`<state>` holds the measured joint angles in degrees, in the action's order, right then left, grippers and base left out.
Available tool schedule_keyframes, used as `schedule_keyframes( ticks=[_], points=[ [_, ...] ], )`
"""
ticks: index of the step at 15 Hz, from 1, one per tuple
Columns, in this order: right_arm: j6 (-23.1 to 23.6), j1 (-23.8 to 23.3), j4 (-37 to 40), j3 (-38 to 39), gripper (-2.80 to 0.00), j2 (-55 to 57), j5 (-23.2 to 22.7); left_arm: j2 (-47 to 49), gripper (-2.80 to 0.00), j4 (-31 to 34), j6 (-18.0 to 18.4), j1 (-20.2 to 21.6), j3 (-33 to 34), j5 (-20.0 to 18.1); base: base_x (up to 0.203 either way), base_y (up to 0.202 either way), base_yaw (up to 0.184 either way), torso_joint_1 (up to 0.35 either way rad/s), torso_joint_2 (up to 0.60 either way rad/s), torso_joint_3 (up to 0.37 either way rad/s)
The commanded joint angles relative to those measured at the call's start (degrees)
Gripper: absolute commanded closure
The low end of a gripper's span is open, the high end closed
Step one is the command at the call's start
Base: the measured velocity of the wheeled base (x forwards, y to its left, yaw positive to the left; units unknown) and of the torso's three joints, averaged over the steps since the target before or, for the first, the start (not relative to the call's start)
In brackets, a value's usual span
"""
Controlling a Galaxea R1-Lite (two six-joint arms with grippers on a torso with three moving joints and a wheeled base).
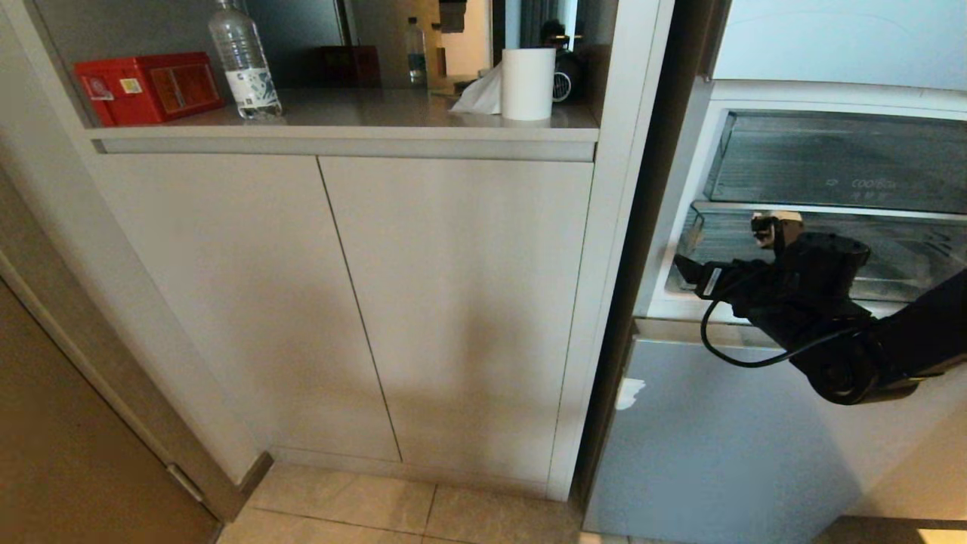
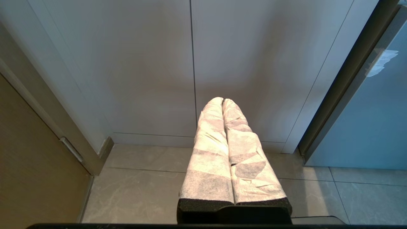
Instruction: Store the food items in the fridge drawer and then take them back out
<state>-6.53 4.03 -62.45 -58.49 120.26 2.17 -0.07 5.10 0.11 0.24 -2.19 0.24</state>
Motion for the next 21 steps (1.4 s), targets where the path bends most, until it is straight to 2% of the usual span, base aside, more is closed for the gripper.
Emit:
schedule_keyframes(
  ticks=[1,4,7,15,21],
  points=[
    [-0.1,-1.5,-0.4,-0.4,-2.80,0.7,0.1,0.0,0.00,0.0,0.0,0.0,0.0,0.0,0.000,0.000,0.000,0.000,0.00,0.000],
    [-0.3,-2.2,-0.4,-3.1,-2.80,1.3,0.7,0.0,0.00,0.0,0.0,0.0,0.0,0.0,0.000,0.000,0.000,0.000,0.00,0.000],
    [-0.2,-2.1,-0.4,-7.3,-2.80,3.2,4.0,0.0,0.00,0.0,0.0,0.0,0.1,0.0,0.000,0.000,0.000,0.000,0.00,0.000],
    [-0.1,-1.4,-0.2,-13.0,-2.80,7.3,5.1,0.0,0.00,0.1,0.0,0.0,0.0,0.0,0.000,0.000,0.000,0.000,0.00,0.000],
    [-0.1,0.7,0.8,-15.8,-2.80,8.3,5.8,0.0,0.00,0.0,0.0,0.0,0.0,0.0,0.000,0.000,0.000,0.000,0.00,0.000]
  ],
)
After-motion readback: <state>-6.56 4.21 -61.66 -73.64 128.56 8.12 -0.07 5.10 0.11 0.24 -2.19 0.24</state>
